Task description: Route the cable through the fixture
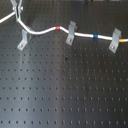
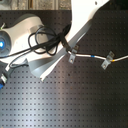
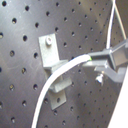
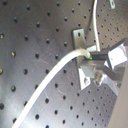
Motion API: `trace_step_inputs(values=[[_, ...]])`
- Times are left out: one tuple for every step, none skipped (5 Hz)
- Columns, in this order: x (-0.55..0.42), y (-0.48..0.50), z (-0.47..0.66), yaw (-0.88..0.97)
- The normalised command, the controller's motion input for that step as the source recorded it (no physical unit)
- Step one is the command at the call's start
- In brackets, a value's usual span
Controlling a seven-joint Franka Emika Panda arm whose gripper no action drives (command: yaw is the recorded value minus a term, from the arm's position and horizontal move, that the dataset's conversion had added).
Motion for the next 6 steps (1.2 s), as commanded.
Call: trace_step_inputs(values=[[-0.001, -0.017, 0.05, 0.0], [-0.108, -0.04, 0.04, 0.0], [-0.164, 0.001, 0.08, -0.17], [-0.187, 0.02, 0.19, -0.29], [-0.147, 0.036, 0.17, -0.32], [-0.023, 0.062, 0.19, -0.29]])
